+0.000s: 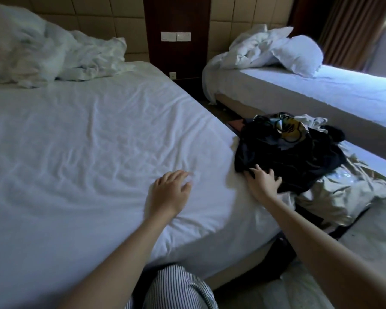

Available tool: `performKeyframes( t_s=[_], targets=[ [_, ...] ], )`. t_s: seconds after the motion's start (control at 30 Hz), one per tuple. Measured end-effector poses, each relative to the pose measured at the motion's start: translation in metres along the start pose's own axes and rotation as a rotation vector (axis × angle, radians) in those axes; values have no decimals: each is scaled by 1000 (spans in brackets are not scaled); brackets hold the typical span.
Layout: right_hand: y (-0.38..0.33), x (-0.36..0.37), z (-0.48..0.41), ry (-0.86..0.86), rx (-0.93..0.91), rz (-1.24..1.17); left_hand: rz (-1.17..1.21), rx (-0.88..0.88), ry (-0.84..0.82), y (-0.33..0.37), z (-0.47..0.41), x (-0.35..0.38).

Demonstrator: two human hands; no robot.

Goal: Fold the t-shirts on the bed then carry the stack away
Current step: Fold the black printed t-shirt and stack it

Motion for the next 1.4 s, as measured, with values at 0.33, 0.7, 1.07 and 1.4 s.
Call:
performKeyframes(
  t_s=[0.33,0.7,1.07,1.4],
  targets=[
    [-36,23,32,-15,-56,-207,190,-172,-118,-6,-10,-2],
    [-34,38,59,183,-262,48,545,-47,-407,131,-80,47],
    [-19,45,49,658,-110,-58,307,143,-367,194,-143,126],
    [-18,43,50,634,-137,-196,706,-248,-71,117,-126,92]
  ],
)
Point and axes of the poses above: each hand's wrist, its own z-axis away from the middle knuckle, its own x-axis out of the palm, y = z × x, the point moved 6 cm from there along -z, towards the middle knuckle, and after that the axes turned 3 degrees about y, right-handed, at the moved point
